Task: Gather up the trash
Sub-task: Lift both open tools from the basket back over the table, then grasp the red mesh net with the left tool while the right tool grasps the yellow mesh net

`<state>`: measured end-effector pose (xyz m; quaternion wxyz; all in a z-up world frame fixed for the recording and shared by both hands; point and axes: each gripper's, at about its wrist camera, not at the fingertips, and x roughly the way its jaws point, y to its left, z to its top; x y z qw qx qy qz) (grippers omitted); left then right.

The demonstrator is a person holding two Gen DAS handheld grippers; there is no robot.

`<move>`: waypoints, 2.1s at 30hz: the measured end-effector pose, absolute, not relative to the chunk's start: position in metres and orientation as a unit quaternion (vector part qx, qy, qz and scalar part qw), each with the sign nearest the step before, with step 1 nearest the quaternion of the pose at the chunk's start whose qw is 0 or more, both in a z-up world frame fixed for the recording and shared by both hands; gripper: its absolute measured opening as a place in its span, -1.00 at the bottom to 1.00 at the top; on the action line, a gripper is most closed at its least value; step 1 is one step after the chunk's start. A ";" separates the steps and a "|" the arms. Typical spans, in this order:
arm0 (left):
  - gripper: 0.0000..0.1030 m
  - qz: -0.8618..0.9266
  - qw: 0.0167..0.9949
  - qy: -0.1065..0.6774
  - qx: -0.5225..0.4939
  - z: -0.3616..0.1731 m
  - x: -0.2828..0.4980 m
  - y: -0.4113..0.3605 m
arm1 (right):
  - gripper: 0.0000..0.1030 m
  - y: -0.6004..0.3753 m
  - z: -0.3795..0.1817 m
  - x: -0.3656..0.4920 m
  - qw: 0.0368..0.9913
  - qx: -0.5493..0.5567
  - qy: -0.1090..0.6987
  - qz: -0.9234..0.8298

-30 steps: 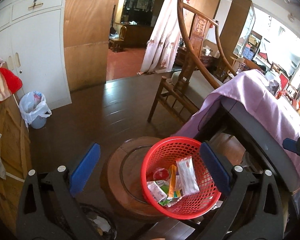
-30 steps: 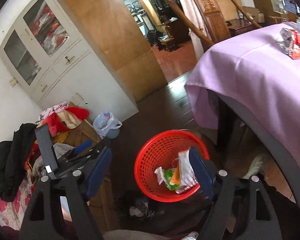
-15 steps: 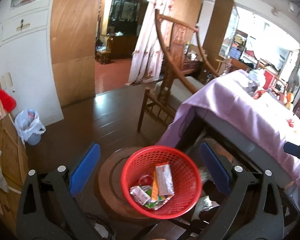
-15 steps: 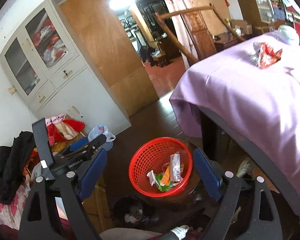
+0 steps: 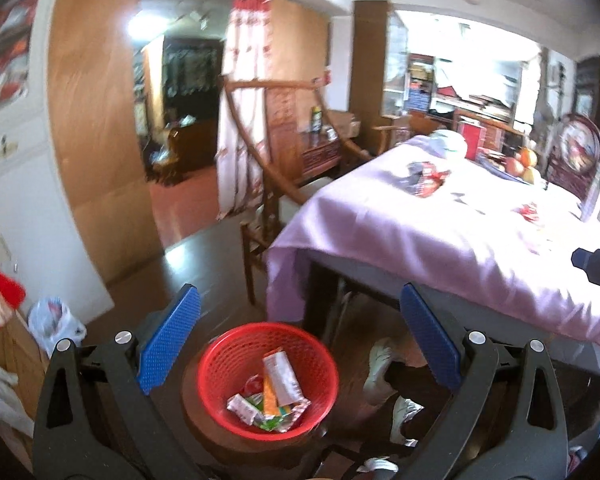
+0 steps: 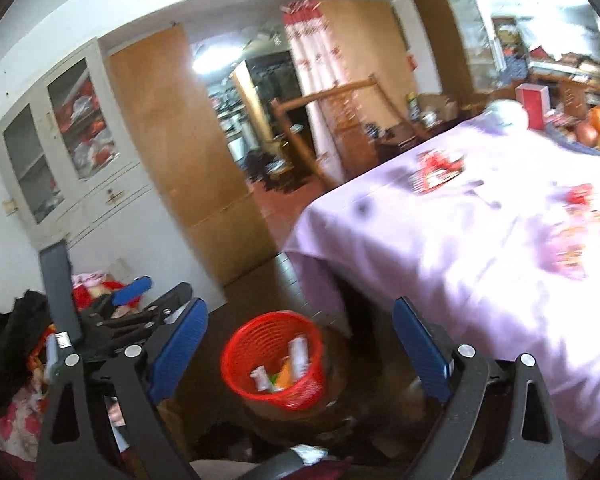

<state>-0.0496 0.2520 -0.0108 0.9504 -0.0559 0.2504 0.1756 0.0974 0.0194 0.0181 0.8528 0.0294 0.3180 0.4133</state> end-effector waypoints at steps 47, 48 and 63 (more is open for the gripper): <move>0.87 -0.030 0.937 0.343 0.054 -0.003 0.305 0.031 | 0.90 -0.259 -0.002 0.394 0.931 0.104 0.335 0.104; 0.87 -0.039 0.936 0.347 0.050 -0.003 0.314 0.025 | 0.90 -0.260 -0.003 0.401 0.931 0.107 0.334 0.102; 0.65 -0.171 0.873 0.456 0.023 -0.066 0.437 -0.057 | 0.90 -0.295 -0.032 0.445 0.910 0.170 0.371 0.079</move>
